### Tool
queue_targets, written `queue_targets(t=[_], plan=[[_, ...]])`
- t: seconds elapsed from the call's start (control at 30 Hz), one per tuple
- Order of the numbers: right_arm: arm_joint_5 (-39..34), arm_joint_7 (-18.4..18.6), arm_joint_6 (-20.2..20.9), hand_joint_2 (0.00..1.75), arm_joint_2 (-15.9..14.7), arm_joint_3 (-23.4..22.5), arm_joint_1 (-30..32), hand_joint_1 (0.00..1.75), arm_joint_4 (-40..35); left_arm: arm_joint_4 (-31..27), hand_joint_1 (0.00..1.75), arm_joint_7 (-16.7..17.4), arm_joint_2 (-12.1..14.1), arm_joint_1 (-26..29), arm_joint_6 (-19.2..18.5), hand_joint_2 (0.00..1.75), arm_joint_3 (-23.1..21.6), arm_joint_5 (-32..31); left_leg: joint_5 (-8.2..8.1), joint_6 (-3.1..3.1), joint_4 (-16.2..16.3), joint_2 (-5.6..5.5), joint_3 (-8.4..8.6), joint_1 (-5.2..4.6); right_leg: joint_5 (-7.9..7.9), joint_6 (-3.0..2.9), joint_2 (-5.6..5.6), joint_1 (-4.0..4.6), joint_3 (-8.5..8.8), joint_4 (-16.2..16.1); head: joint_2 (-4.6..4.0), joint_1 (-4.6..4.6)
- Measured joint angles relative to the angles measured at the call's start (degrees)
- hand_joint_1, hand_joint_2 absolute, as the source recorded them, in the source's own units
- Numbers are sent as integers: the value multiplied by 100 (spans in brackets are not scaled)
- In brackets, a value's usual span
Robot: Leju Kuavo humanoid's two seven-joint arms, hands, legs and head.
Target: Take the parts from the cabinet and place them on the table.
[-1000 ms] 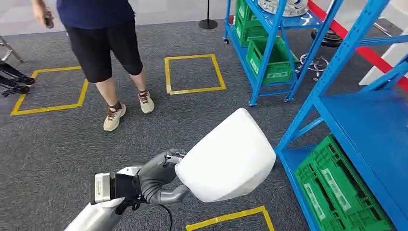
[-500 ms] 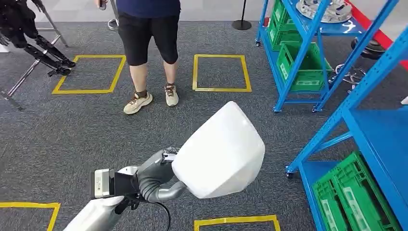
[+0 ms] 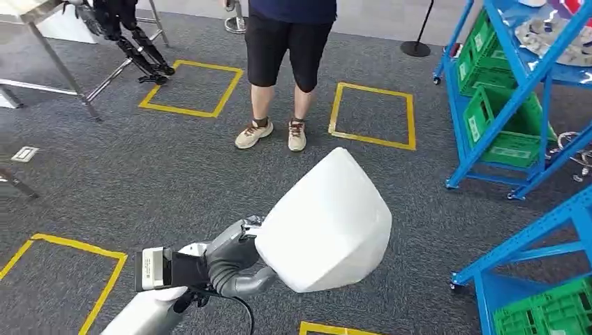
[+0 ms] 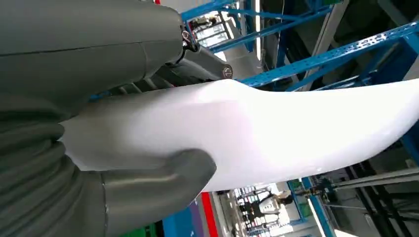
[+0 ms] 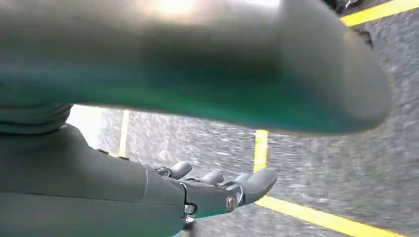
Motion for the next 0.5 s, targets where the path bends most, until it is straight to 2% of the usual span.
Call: queue_targets(t=[0.07, 0.13, 0.17, 0.2, 0.23, 0.27, 0.3, 0.33, 0.37, 0.4, 0.43, 0.47, 0.5], plan=[[2, -61, 35, 0, 2, 0, -3, 0, 2, -13, 175, -4, -9, 6, 0, 175, -2, -35, 37, -90, -18, -139, -39, 17, 31, -21, -179, 40, -12, -8, 0, 0], [9, -144, 72, 0, 2, 0, -39, 0, 2, -20, 175, -4, -9, 24, 0, 175, -2, -37, 83, -186, -71, -272, -86, 37, 74, -105, -300, 59, 3, -38, 0, 2], [11, -171, 94, 0, 13, 0, -64, 0, 2, -33, 175, -6, -7, 32, -2, 175, -2, -39, 44, -180, -10, -81, -89, 32, 118, -157, -391, 15, 8, -93, 0, 0], [13, -199, 103, 0, 17, 0, -72, 0, 2, -46, 175, -13, -7, 25, -2, 175, -2, -39, -111, -183, 154, 288, -162, -2, 119, -205, -446, 29, 10, -107, 0, -26], [17, -214, 118, 0, 20, 0, -63, 0, 2, -50, 175, -15, -17, 21, -2, 175, -4, -39, -389, -205, 553, 511, -346, -1, 117, -221, -537, 42, 8, -106, 0, -61], [26, -210, 118, 0, 26, 0, -44, 0, 2, -50, 175, -15, -20, 25, -4, 175, -4, -39, -642, -227, 1045, 587, -561, 10, 111, -231, -638, 53, 5, -105, 0, -61], [31, -212, 118, 0, 26, 0, -30, 0, 2, -50, 175, -13, -20, 33, -9, 175, -9, -39, -819, -249, 1485, 606, -752, 15, 110, -233, -740, 54, -2, -103, 0, -61], [39, -225, 120, 0, 26, 0, -28, 0, 2, -46, 175, -13, -11, 44, -15, 175, -9, -39, -871, -264, 1706, 612, -836, 16, 110, -233, -833, 54, -8, -102, 0, -68], [46, -225, 127, 0, 28, 0, -37, 0, 2, -44, 175, 2, -11, 48, -31, 175, -11, -39, -801, -275, 1659, 619, -787, 17, 109, -231, -917, 53, -10, -101, 0, -72], [55, -232, 133, 0, 35, 0, -54, 0, 2, -44, 175, 11, -11, 47, -39, 175, -15, -39, -604, -279, 1318, 652, -574, 21, 104, -224, -1014, 53, -8, -96, 0, -76], [59, -229, 133, 0, 50, 0, -69, 0, 2, -44, 175, 22, -17, 45, -46, 175, -17, -39, -389, -275, 831, 721, -291, 21, 96, -212, -1090, 53, -1, -89, 0, -76], [61, -225, 133, 0, 57, 0, -82, 0, 2, -44, 175, 39, -22, 40, -46, 175, -17, -37, -202, -261, 292, 896, 23, 16, 80, -189, -1160, 53, 11, -72, 0, -81], [61, -221, 133, 0, 59, 0, -86, 0, 2, -44, 175, 46, -33, 28, -48, 175, -17, -35, -244, -189, -11, 1181, 161, -17, 56, -155, -1217, 79, 13, -49, 0, -87]])
